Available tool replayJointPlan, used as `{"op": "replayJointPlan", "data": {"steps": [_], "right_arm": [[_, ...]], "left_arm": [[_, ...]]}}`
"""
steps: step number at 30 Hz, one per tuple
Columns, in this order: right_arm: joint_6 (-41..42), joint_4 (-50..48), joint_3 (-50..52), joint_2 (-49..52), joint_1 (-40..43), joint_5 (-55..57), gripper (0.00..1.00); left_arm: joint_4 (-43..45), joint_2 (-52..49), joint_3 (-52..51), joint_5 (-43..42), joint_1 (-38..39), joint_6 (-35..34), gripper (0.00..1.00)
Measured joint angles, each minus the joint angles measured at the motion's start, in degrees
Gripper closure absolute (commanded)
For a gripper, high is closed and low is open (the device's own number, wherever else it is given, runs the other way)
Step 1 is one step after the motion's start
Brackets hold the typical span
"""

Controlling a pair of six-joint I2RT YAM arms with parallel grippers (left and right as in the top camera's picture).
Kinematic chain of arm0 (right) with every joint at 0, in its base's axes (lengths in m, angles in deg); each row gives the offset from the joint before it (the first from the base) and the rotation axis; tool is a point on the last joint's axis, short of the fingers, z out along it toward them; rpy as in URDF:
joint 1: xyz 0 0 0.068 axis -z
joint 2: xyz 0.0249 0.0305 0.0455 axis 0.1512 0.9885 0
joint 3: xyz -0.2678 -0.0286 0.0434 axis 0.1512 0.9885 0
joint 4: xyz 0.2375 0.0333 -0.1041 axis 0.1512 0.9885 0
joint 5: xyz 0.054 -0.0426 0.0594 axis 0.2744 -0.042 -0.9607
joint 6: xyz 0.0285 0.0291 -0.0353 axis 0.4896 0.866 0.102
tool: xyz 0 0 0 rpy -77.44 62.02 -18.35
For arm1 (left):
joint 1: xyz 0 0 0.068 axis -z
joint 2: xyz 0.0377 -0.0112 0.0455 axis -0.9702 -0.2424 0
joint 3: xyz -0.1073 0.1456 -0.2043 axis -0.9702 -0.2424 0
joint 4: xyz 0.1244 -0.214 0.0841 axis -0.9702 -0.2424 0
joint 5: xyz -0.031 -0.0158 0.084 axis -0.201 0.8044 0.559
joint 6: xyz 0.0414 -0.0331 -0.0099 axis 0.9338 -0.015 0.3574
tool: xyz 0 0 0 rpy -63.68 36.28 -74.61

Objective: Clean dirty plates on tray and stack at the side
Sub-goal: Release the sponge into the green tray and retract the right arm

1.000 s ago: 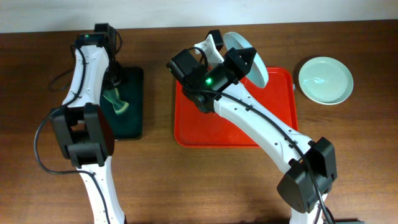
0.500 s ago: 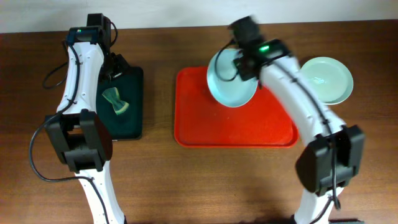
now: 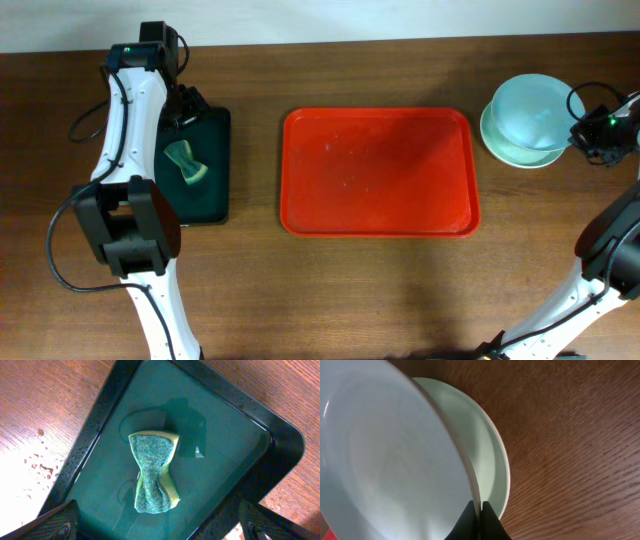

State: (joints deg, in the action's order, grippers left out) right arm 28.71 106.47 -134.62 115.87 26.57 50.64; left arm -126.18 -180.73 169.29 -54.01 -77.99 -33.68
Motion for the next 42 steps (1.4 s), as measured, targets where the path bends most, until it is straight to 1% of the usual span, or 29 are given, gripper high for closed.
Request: {"op": "replayJointPlan", "data": {"steps": [1, 2, 3, 4, 5, 8, 9, 10, 12, 14, 15, 16, 17, 20, 21, 23, 25, 26, 28, 30, 33, 38, 40, 41, 42], "right_arm": [[0.31, -0.04, 0.00, 0.00, -0.17, 1.27, 0.75], [0.26, -0.09, 0.00, 0.00, -0.33, 1.81, 0.36], [0.24, -0.09, 0.00, 0.00, -0.46, 2.21, 0.12], [0.52, -0.07, 0.00, 0.00, -0.72, 2.45, 0.05], [0.37, -0.07, 0.00, 0.02, -1.07, 2.60, 0.02], [0.20, 1.05, 0.00, 0.02, -2.49, 2.97, 0.02], [0.22, 4.55, 0.00, 0.04, -3.54, 2.99, 0.02], [0.20, 5.18, 0.00, 0.11, -3.87, 2.99, 0.02], [0.22, 13.27, -0.17, 0.07, -4.26, 2.97, 0.02], [-0.15, 16.85, 0.09, -0.92, -4.26, 3.04, 0.02], [-1.09, 17.99, 0.11, -2.95, -4.33, 3.19, 0.02], [-2.45, 19.56, 0.15, -6.32, -4.57, 3.48, 0.02], [-3.54, 20.61, 0.15, -12.63, -5.57, 3.87, 0.02], [-5.40, 22.77, 0.15, -26.62, -9.51, 4.26, 0.02], [-6.49, 23.02, 0.57, -32.81, -11.43, 4.33, 0.02], [-8.07, 22.40, 7.02, -41.57, -14.05, 4.66, 0.02], [-9.38, 20.17, 15.34, -52.65, -16.63, 4.46, 0.02], [-9.51, 21.75, 22.80, -60.74, -17.22, 4.46, 0.02], [-9.51, 24.83, 29.81, -67.84, -17.62, 4.46, 0.01], [-9.49, 26.10, 35.17, -72.70, -17.70, 4.48, 0.02], [-9.49, 25.94, 36.72, -73.53, -17.70, 4.48, 0.01], [-9.44, 25.24, 36.79, -70.60, -18.84, 4.66, 0.02], [-9.49, 20.20, 38.01, -70.64, -22.34, 4.74, 0.02], [-9.57, 15.82, 39.63, -71.41, -26.14, 4.68, 0.02], [-9.64, 9.09, 42.62, -73.35, -29.00, 4.90, 0.02]], "left_arm": [[0.00, 0.00, 0.00, 0.00, 0.00, 0.00, 0.01], [0.00, 0.00, 0.00, 0.00, 0.00, 0.00, 0.01], [0.00, 0.00, 0.00, 0.00, 0.00, 0.00, 0.01], [0.00, 0.00, 0.00, 0.00, 0.00, 0.00, 0.01], [0.00, 0.00, 0.00, 0.00, 0.00, 0.00, 0.01], [0.00, 0.00, 0.00, 0.00, 0.00, 0.00, 0.01], [0.00, 0.00, 0.00, 0.00, 0.00, 0.00, 0.01], [0.00, 0.00, 0.00, 0.00, 0.00, 0.00, 0.01], [-0.02, 0.00, 0.00, 0.00, 0.00, 0.00, 0.01], [0.02, 0.00, 0.00, 0.00, 0.00, 0.00, 0.01], [0.00, 0.00, 0.00, 0.00, 0.00, 0.00, 0.01], [-0.02, 0.00, 0.00, 0.00, 0.00, 0.00, 0.01], [0.00, 0.00, 0.00, 0.00, 0.00, 0.00, 0.01], [0.04, 0.00, 0.00, 0.00, 0.00, 0.00, 0.01], [0.00, 0.00, 0.00, 0.00, 0.00, 0.00, 0.01], [-0.02, 0.00, 0.00, 0.02, 0.00, 0.00, 0.01], [-0.04, 0.00, 0.00, 0.00, 0.00, 0.00, 0.01], [0.00, 0.00, 0.00, -0.04, 0.00, 0.00, 0.01], [0.02, 0.00, 0.02, 0.00, 0.00, 0.00, 0.01], [0.00, 0.00, 0.02, -0.02, 0.00, 0.00, 0.01], [0.00, 0.00, 0.02, 0.00, 0.00, 0.00, 0.01], [-0.02, 0.00, 0.02, -0.02, 0.00, 0.00, 0.01], [0.02, 0.00, 0.02, -0.02, 0.00, 0.00, 0.01], [-0.02, 0.00, 0.02, -0.02, 0.00, 0.00, 0.01], [-0.02, 0.00, 0.02, -0.07, 0.00, 0.00, 0.01]]}}
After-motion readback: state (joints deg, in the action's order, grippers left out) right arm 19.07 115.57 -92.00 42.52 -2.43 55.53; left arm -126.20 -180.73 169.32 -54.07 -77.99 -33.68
